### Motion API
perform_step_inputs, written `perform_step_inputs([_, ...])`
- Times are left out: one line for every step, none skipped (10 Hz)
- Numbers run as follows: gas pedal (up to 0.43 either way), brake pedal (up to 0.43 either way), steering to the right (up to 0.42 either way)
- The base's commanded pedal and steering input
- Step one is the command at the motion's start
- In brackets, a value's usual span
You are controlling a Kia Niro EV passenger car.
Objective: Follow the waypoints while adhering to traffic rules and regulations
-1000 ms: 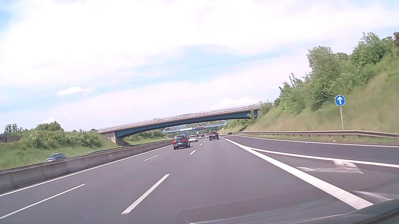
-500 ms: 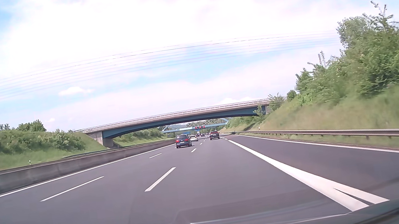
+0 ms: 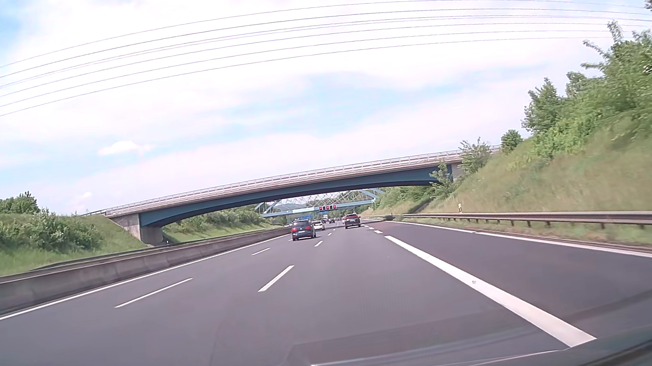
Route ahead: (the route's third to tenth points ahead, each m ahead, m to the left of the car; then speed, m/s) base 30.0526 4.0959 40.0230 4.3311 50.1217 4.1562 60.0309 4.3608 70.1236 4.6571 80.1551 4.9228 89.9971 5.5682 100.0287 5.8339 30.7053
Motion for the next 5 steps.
perform_step_inputs([0.240,0.000,-0.001])
perform_step_inputs([0.228,0.000,-0.001])
perform_step_inputs([0.220,0.000,-0.001])
perform_step_inputs([0.209,0.000,-0.001])
perform_step_inputs([0.209,0.000,-0.001])
